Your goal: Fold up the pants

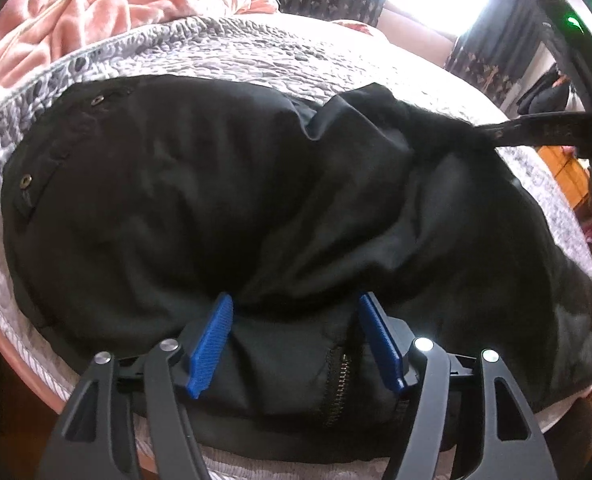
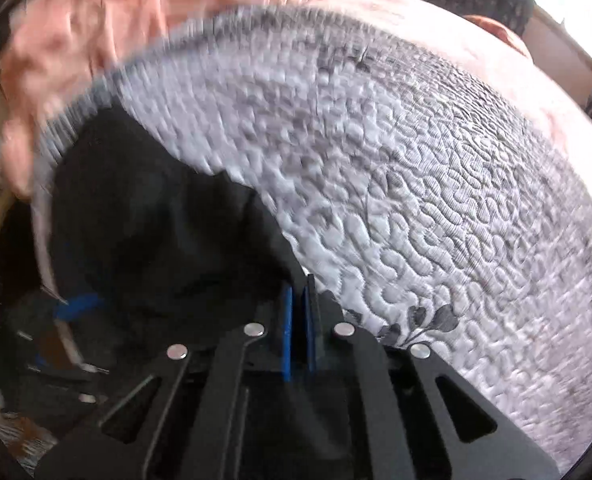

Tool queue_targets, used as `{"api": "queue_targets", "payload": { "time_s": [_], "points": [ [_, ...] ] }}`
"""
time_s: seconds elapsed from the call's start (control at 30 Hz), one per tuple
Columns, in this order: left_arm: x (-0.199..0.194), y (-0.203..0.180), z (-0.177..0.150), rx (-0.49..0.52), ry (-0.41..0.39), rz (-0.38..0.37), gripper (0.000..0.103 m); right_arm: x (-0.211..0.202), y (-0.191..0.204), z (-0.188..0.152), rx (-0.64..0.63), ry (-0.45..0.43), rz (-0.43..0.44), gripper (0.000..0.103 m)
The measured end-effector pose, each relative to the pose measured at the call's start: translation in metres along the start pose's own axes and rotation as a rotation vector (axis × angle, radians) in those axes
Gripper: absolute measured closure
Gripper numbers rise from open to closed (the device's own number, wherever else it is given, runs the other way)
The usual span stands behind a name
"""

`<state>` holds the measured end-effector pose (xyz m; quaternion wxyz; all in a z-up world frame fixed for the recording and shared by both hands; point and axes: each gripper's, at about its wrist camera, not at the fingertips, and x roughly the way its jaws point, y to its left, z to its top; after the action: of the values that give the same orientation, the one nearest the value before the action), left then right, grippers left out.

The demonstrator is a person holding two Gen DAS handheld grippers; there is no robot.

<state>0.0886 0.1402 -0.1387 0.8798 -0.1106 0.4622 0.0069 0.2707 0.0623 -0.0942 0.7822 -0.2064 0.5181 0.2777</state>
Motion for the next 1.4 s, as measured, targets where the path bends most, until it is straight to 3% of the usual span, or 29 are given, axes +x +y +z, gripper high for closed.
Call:
{"api": "queue_targets", "payload": {
  "time_s": [0.07,0.17,0.2,0.3,0.37,0.5,0.6,0.67,0.8,0.9,1.07,1.13,1.23,1.4],
  "points": [
    [0.002,-0.001,0.0,0.008,-0.001,-0.003,0.032,0.024,-0.001,-0.004,0.005,0.07,-0.045,0.085],
    [0.001,-0.004,-0.001,0.038,0.008,0.009,0.032,0.02,-0.013,-0.011,0.073,0.015,-0.001,0.076],
    [-0.002,-0.004,0.0,0.04,0.011,0.008,0.032,0.012,-0.02,-0.014,0.108,-0.004,0.019,0.065],
    [-0.014,0.001,0.004,0.014,0.005,0.01,0.032,-0.032,-0.041,-0.037,0.176,-0.128,0.04,0.065],
    [-0.023,0.001,0.008,-0.002,-0.017,-0.005,0.032,-0.049,-0.049,-0.052,0.228,-0.136,0.055,0.064],
    [-0.02,-0.012,0.016,0.008,-0.015,-0.04,0.032,-0.056,-0.05,-0.098,0.315,-0.118,0.089,0.066],
    [-0.011,-0.03,0.024,0.055,-0.018,-0.049,0.032,-0.045,-0.049,-0.118,0.339,-0.079,0.044,0.066],
    [0.004,-0.038,0.031,0.086,0.001,-0.029,0.031,-0.02,-0.05,-0.118,0.371,-0.033,0.038,0.067],
    [0.039,-0.029,0.039,0.048,0.073,-0.021,0.025,0.01,-0.065,-0.114,0.405,-0.009,0.033,0.069],
    [0.027,-0.035,0.044,0.047,0.08,-0.02,0.027,-0.008,-0.065,-0.115,0.394,-0.022,0.043,0.067],
    [0.013,-0.048,0.04,0.082,0.048,-0.058,0.026,-0.046,-0.072,-0.155,0.456,-0.079,0.044,0.058],
    [0.031,-0.049,0.028,0.091,0.107,-0.057,0.025,-0.04,-0.073,-0.169,0.478,-0.049,0.029,0.058],
    [0.037,-0.051,0.024,0.12,0.086,-0.035,0.024,-0.019,-0.075,-0.184,0.503,-0.005,0.038,0.059],
    [-0.004,-0.033,0.028,0.017,0.113,-0.131,0.025,-0.052,-0.069,-0.188,0.526,-0.063,0.107,0.057]
  ]
}}
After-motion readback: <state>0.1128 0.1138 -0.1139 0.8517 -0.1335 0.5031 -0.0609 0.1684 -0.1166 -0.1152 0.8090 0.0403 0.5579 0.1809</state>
